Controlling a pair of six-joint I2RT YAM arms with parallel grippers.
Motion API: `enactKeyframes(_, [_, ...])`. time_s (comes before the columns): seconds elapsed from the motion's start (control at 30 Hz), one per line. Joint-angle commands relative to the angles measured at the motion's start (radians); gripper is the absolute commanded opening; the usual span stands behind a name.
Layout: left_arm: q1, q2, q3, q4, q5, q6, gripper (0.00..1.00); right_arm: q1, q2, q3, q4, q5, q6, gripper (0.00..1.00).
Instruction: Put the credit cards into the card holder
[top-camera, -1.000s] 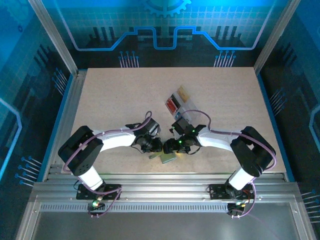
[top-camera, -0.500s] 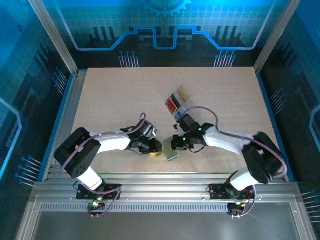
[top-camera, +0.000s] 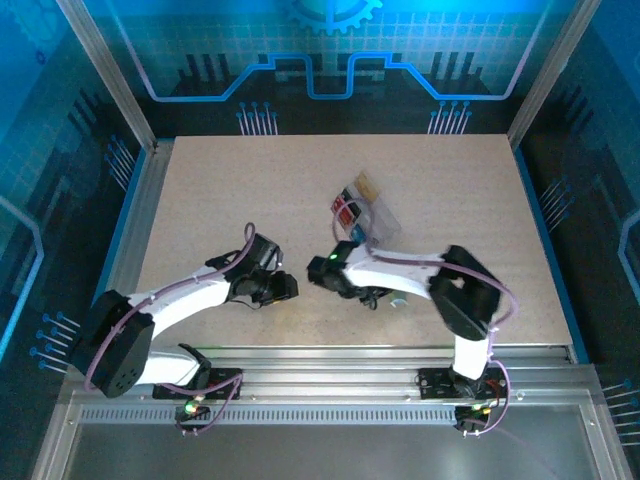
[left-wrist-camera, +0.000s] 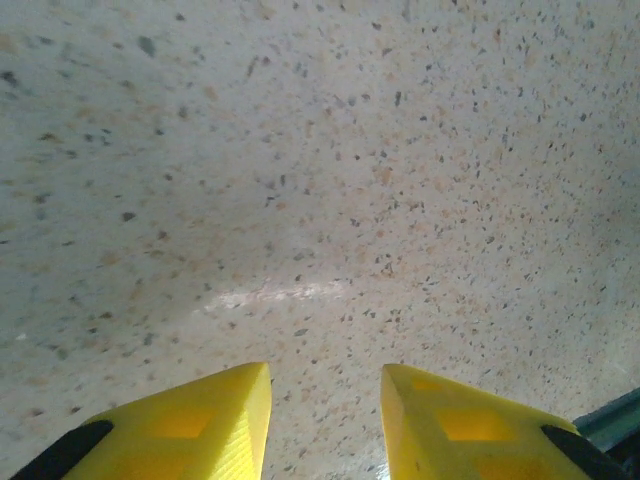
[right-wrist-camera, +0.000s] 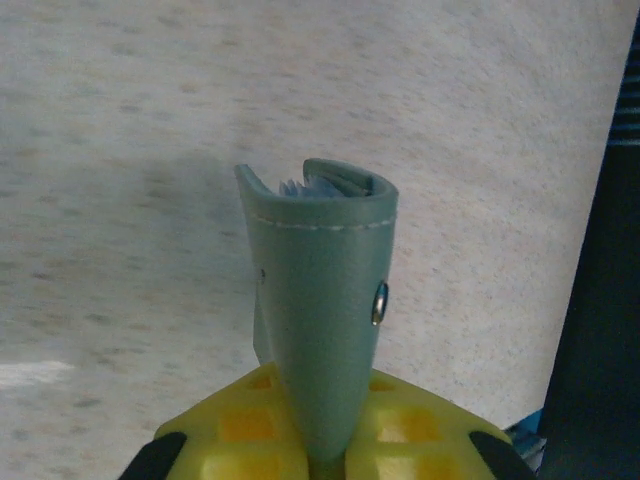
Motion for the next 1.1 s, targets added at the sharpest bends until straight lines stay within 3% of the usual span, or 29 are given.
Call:
enactKeyframes(0.0, [0.024, -0.059, -0.014, -0.088, -0.041, -0.011, 0.36, 0.055, 0.054, 0.078, 0.077, -0.05, -0.049, 0.28])
enactKeyframes(0.07, [0.032, -0.089, -0.014, -0.112, -0.051, -0.014, 0.37, 0.064, 0.051, 0.093, 0.234, -0.195, -0.131, 0.44])
enactKeyframes(0.17, [0.043, -0.123, -0.01, -0.141, -0.061, -0.009, 0.4, 0.039, -0.03, 0.059, 0.429, -0.382, -0.214, 0.53])
enactKeyframes(0.27, [0.045, -0.129, 0.007, -0.149, -0.047, 0.017, 0.47, -0.027, -0.161, -0.005, 0.518, -0.526, -0.272, 0.56])
enactKeyframes(0.37, [0.023, -0.088, 0.055, -0.138, -0.002, 0.066, 0.53, -0.104, -0.292, -0.073, 0.495, -0.537, -0.305, 0.55])
enactKeyframes(0.5, [-0.094, 0.028, 0.159, -0.117, -0.016, 0.095, 0.61, -0.229, -0.404, -0.19, 0.433, -0.498, -0.332, 0.51])
enactKeyframes(0.7, [-0.224, 0.252, 0.327, -0.065, 0.0, 0.078, 0.65, -0.441, -0.572, -0.407, 0.581, -0.76, -0.386, 0.46])
enactKeyframes(0.9, [-0.273, 0.434, 0.442, -0.082, -0.012, 0.092, 0.64, -0.538, -0.571, -0.489, 0.663, -0.911, -0.419, 0.39])
enactKeyframes(1.07, [-0.306, 0.507, 0.486, -0.112, -0.049, 0.099, 0.63, -0.555, -0.534, -0.505, 0.689, -0.927, -0.429, 0.33])
